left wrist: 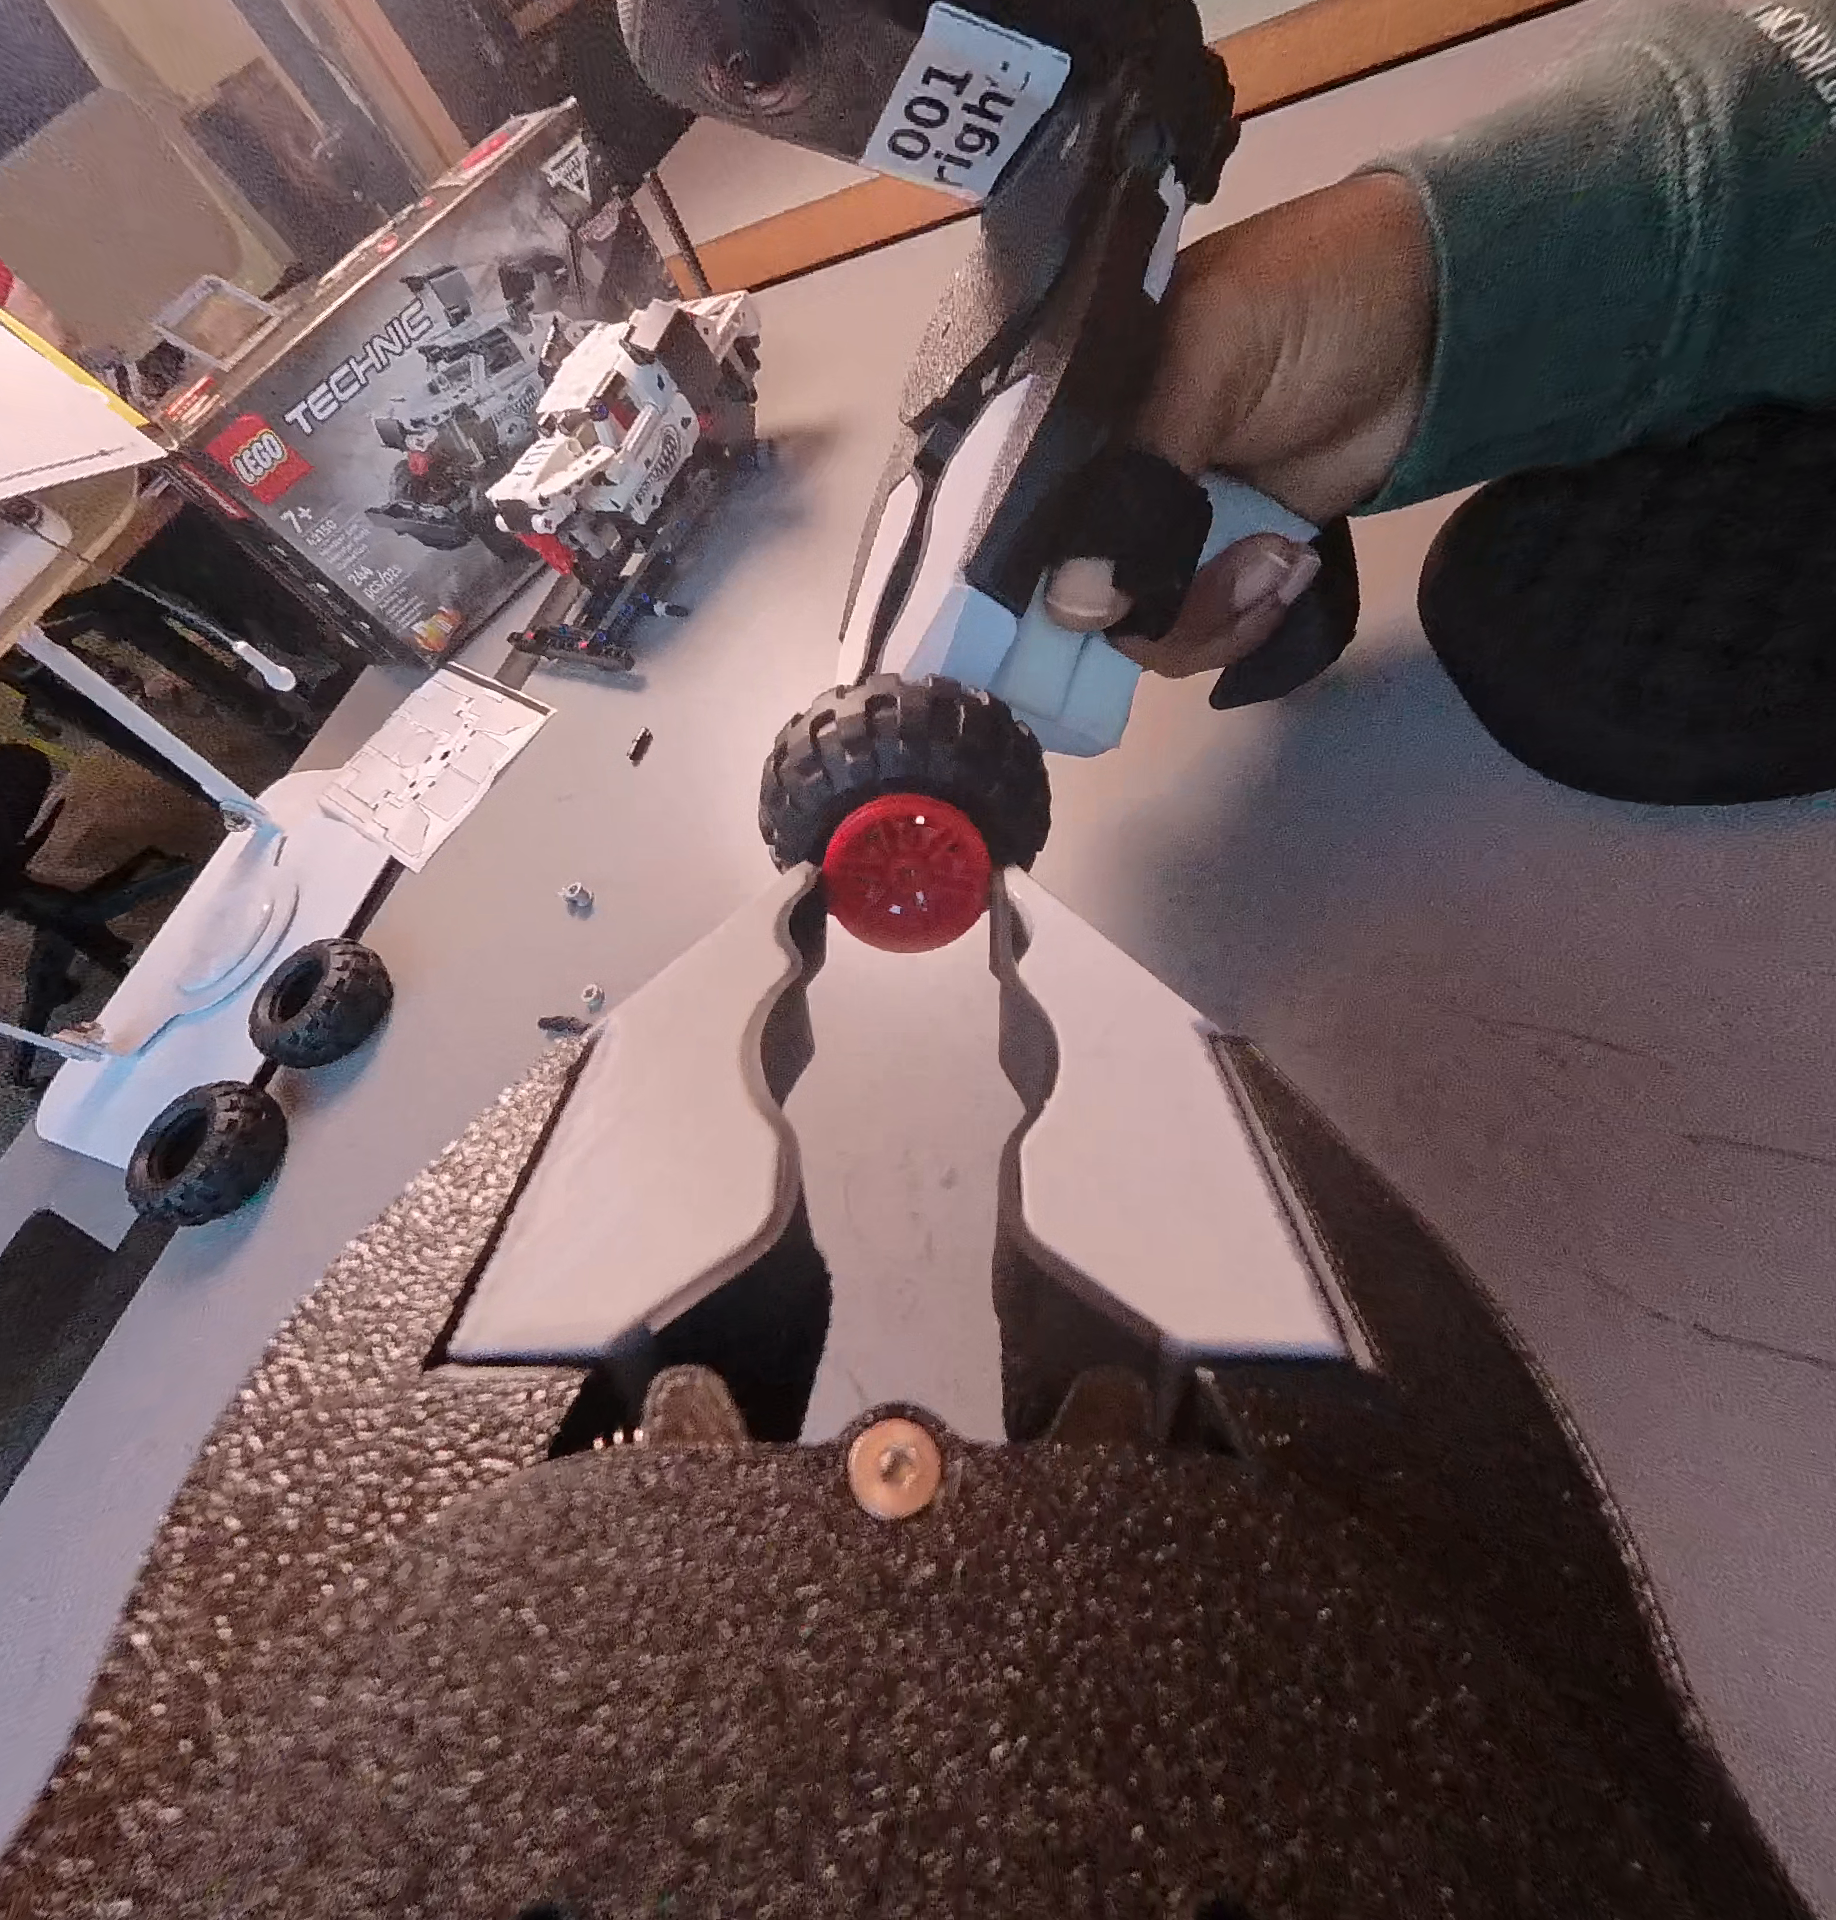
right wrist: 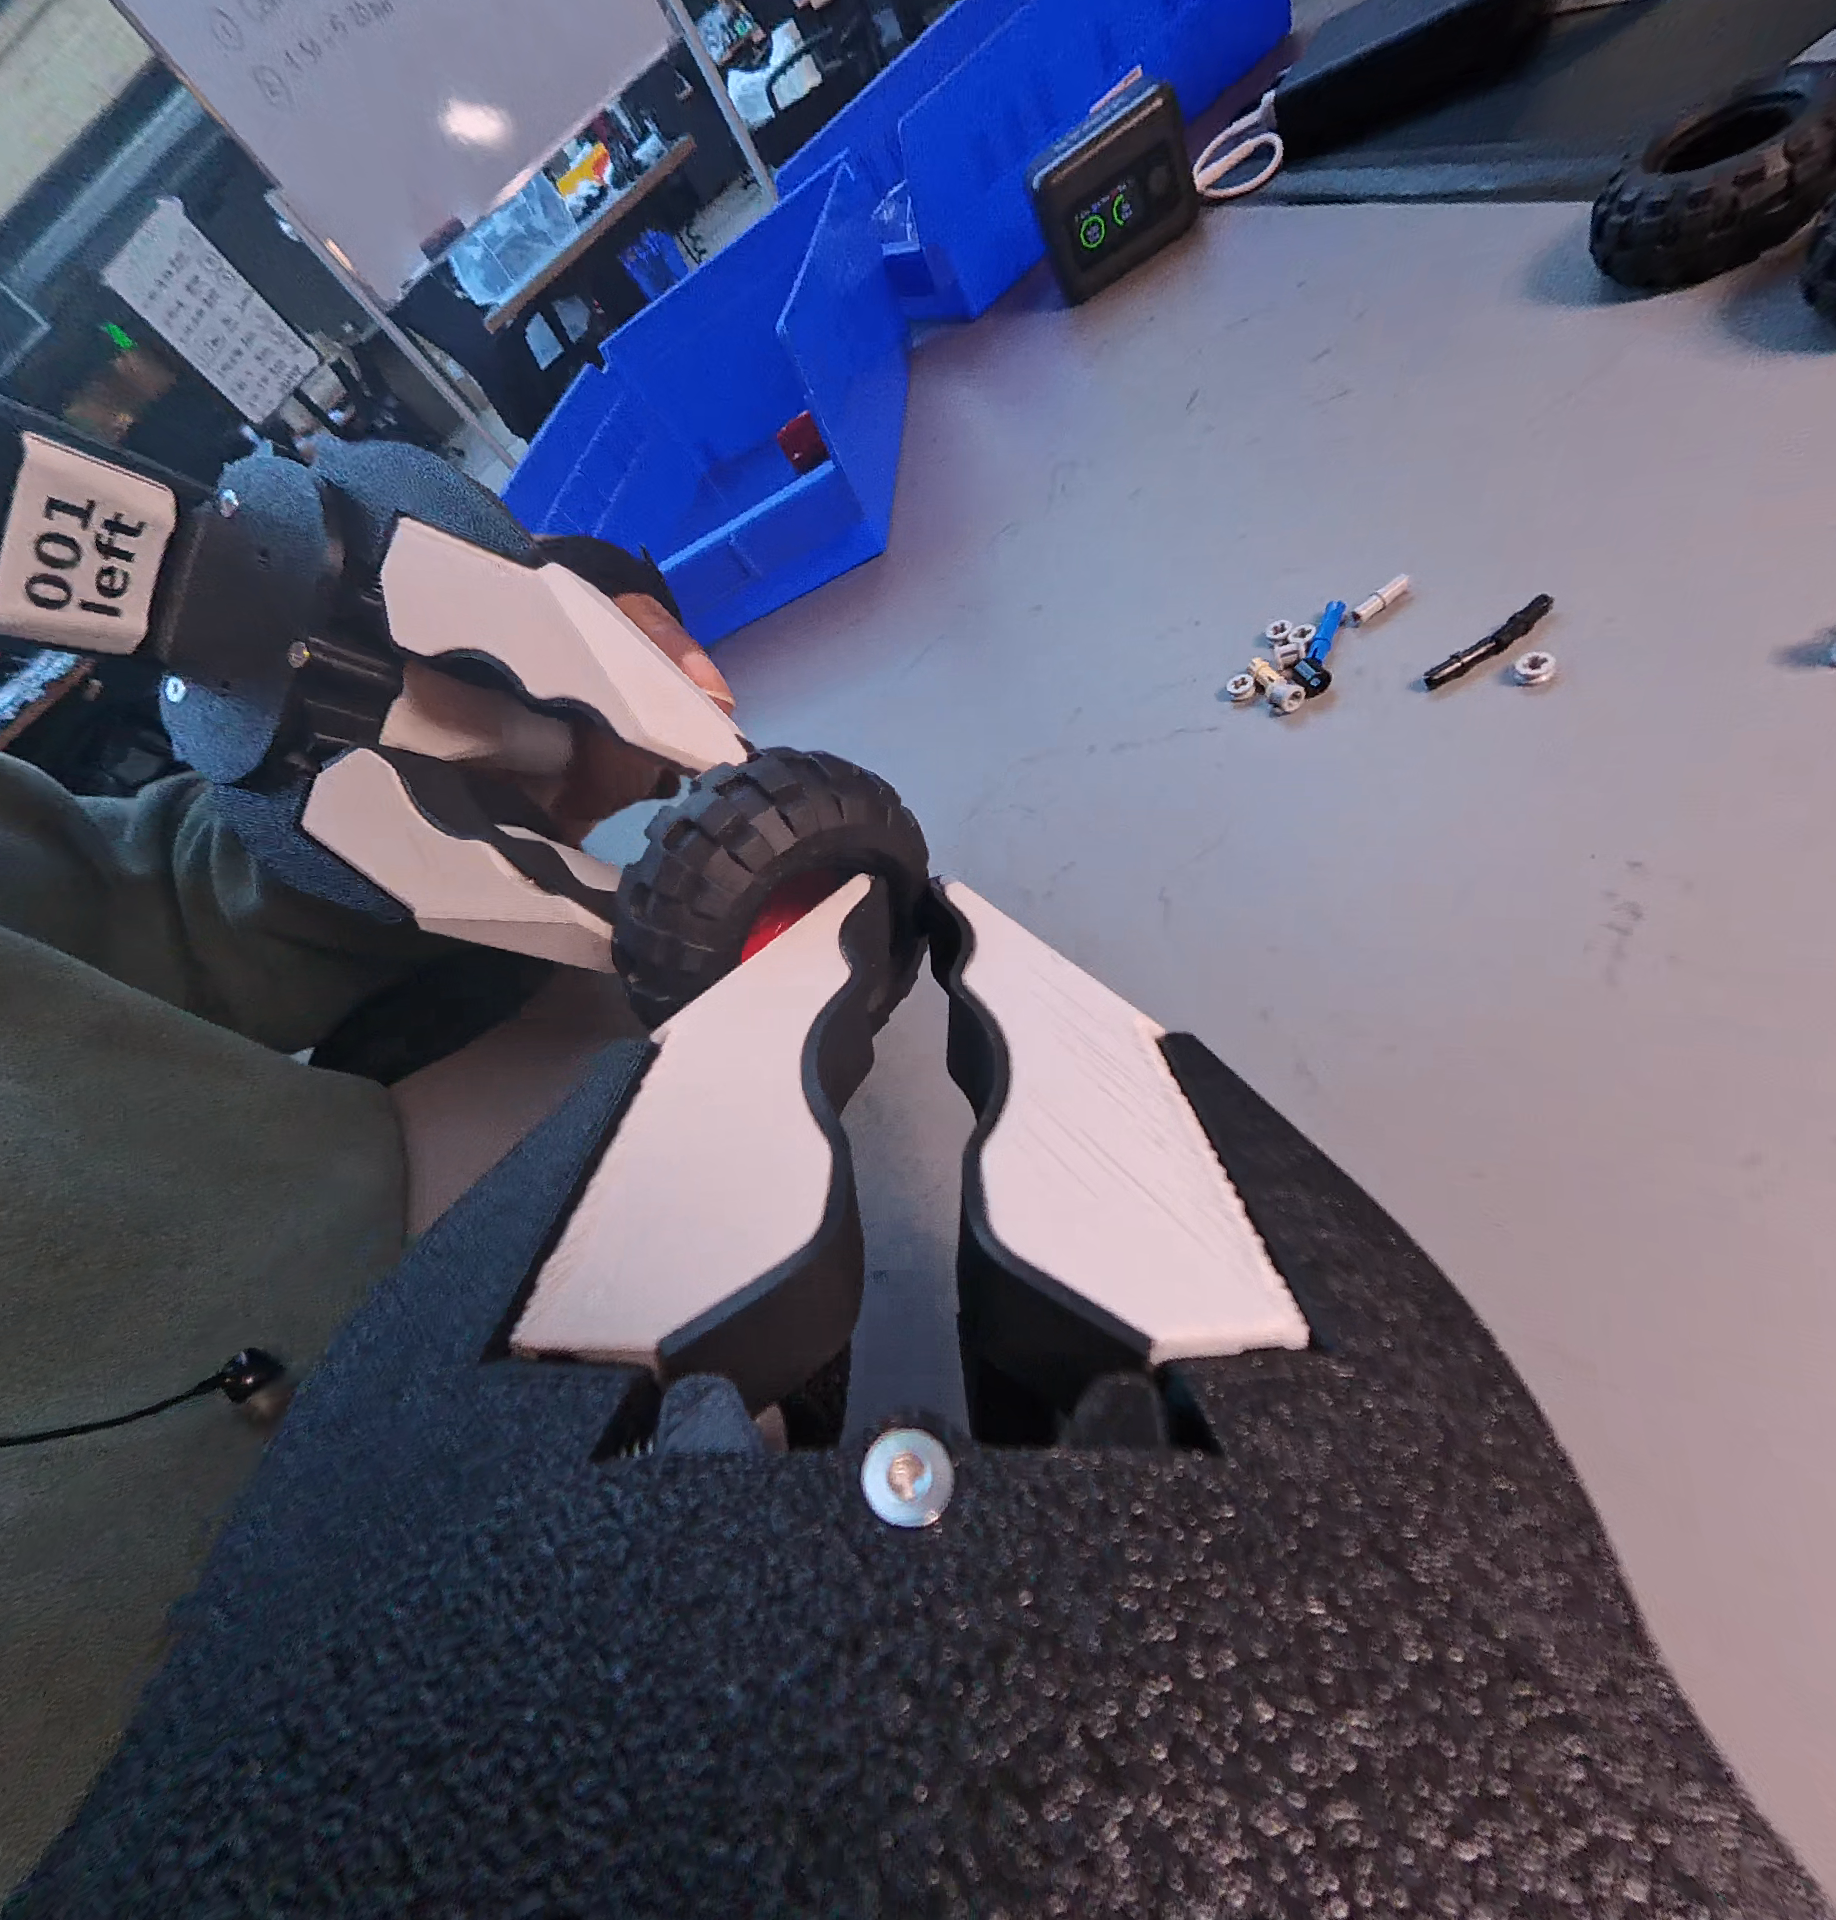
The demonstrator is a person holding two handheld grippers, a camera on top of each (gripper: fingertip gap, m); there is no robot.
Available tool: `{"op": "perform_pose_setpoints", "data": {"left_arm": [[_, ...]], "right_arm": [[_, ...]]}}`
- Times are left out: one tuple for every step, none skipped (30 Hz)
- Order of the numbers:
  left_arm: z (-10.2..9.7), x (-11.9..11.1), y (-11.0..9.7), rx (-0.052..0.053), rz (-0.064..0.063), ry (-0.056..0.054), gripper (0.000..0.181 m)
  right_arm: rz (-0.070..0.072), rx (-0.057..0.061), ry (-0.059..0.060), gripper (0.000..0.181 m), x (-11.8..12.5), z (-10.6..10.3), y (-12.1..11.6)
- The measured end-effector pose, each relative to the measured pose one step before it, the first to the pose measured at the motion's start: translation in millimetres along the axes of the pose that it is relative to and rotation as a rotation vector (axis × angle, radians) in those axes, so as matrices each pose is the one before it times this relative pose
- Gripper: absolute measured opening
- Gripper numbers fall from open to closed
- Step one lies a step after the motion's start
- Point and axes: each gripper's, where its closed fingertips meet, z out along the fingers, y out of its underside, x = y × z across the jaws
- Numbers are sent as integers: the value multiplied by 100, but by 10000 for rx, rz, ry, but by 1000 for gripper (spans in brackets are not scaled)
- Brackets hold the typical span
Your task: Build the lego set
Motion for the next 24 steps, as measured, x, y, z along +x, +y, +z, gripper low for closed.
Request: {"op": "perform_pose_setpoints", "data": {"left_arm": [[133,141,344,-274,92,29,28],[77,100,364,-250,98,60,28],[20,135,197,-84,-72,140,28],[-118,125,26,74,-259,233,28],[-294,21,-187,184,-424,278,27],[-340,9,-441,307,-457,254,27],[-183,153,-442,239,-382,236,27],[-64,247,-292,168,-208,171,26],[-147,263,-278,202,-230,199,26],[-225,110,-249,242,-329,178,26],[-322,318,-408,356,-310,359,26],[-1101,932,-1431,939,-263,672,0],[-1657,-341,-1944,1045,-841,303,0],[-1831,-1388,-1293,597,-49,-531,0],[-1194,-1518,-336,45,98,-687,0],[-152,-1087,892,-304,-101,-340,0],[633,-631,1422,-517,-251,-106,0],[882,-205,1149,-442,-48,-53,0],[854,259,670,-246,71,65,0],[729,364,358,-147,24,109,13],[688,317,137,-62,-129,116,28],[636,337,-56,75,-237,140,33],[649,346,-166,129,-273,144,37],[620,325,-160,85,-174,98,43]], "right_arm": [[-120,-207,173,4,194,159,333],[-109,-151,160,4,184,134,286],[-133,-121,120,4,96,81,236],[-126,-88,34,4,-2,-31,146],[-84,0,-150,3,-129,-157,24],[83,201,-382,2,-251,-327,-270],[202,123,-452,2,-318,-333,-227],[5,24,-225,1,-195,-177,-71],[-19,-33,-215,1,-274,-103,66],[112,105,-236,1,-218,-180,-104],[99,42,-181,1,-133,-185,-72],[67,23,888,1,1467,-454,-122],[-452,89,2031,1,4280,-2074,-63],[1302,934,-442,0,1539,-2550,-1306],[-138,681,-42,0,-29,-1790,-1418],[-1028,-111,220,1,-1032,-10,-141],[-175,-11,-406,2,-1637,923,-14],[29,-171,-250,2,-763,986,333],[-49,-242,46,2,118,514,348],[81,63,-110,2,79,118,-155],[145,115,-260,2,-300,98,-194],[-21,-66,-44,2,-255,330,146],[-177,-121,23,3,-372,500,302],[-74,-102,-117,3,-603,577,280]]}}
